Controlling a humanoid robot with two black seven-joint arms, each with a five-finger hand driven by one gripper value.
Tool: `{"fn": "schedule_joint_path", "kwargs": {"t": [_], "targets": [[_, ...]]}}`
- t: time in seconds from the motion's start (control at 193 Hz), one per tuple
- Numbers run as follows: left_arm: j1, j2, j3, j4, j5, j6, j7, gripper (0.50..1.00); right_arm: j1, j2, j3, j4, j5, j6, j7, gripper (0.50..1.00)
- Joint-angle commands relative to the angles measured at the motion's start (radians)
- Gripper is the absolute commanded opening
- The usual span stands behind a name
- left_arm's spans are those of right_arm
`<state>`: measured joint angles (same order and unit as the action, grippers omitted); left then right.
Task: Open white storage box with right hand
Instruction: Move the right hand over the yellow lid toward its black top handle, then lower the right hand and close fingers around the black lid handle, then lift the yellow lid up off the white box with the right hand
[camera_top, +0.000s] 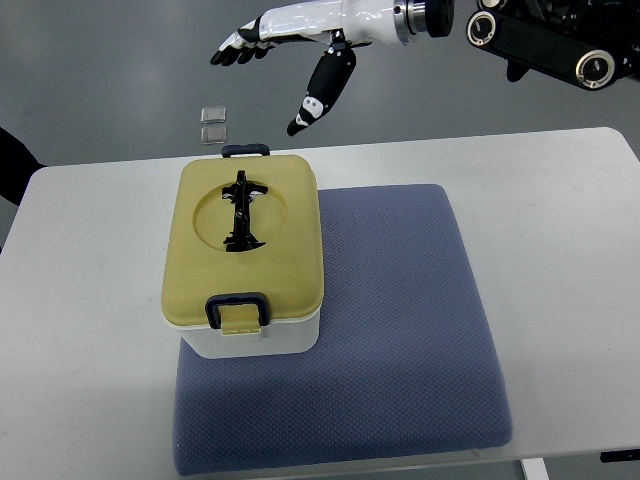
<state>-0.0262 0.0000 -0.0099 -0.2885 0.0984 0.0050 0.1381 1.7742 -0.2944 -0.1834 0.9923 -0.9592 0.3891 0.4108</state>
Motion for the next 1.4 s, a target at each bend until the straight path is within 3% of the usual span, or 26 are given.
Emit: {"fn": "schedule_joint_path", "kwargs": {"t": [0.0, 0.202, 0.76, 0.926, 1.034, 1.277, 1.329, 1.375, 1.396], "targets": [[0.0, 0.0, -0.001, -0.003, 0.0, 0.001, -0.002, 1.0, 0.107, 0.02, -0.102, 0.075, -0.084, -0.015, 0.034, 0.934], [0.0, 0.0, -0.001, -0.006, 0.0, 0.001, -0.002, 1.0, 0.157, 0.092, -0.229, 0.078, -0.274, -0.099, 0.045, 0.934], [0.0, 0.0, 0.001, -0.006, 0.0, 0.001, 0.0, 1.0, 0.09, 0.162, -0.311, 0.049, -0.286, -0.335, 0.057, 0.897], [0.0, 0.0, 0.001, -0.001, 0.0, 0.001, 0.0, 1.0, 0.071, 0.175, -0.312, 0.04, -0.286, -0.354, 0.062, 0.823], [0.0, 0.0, 0.001, 0.0, 0.0, 0.001, 0.0, 1.0, 0.059, 0.178, -0.312, 0.037, -0.288, -0.366, 0.065, 0.721], [0.0, 0.0, 0.001, 0.0, 0.0, 0.001, 0.0, 1.0, 0.042, 0.202, -0.312, 0.023, -0.29, -0.369, 0.071, 0.637], [0.0, 0.0, 0.001, 0.0, 0.0, 0.001, 0.0, 1.0, 0.042, 0.207, -0.312, 0.023, -0.29, -0.38, 0.071, 0.588], [0.0, 0.0, 0.001, 0.0, 0.0, 0.001, 0.0, 1.0, 0.042, 0.208, -0.312, 0.022, -0.29, -0.388, 0.071, 0.503], [0.0, 0.0, 0.001, 0.0, 0.0, 0.001, 0.0, 1.0, 0.042, 0.208, -0.312, 0.022, -0.29, -0.388, 0.071, 0.5]]}}
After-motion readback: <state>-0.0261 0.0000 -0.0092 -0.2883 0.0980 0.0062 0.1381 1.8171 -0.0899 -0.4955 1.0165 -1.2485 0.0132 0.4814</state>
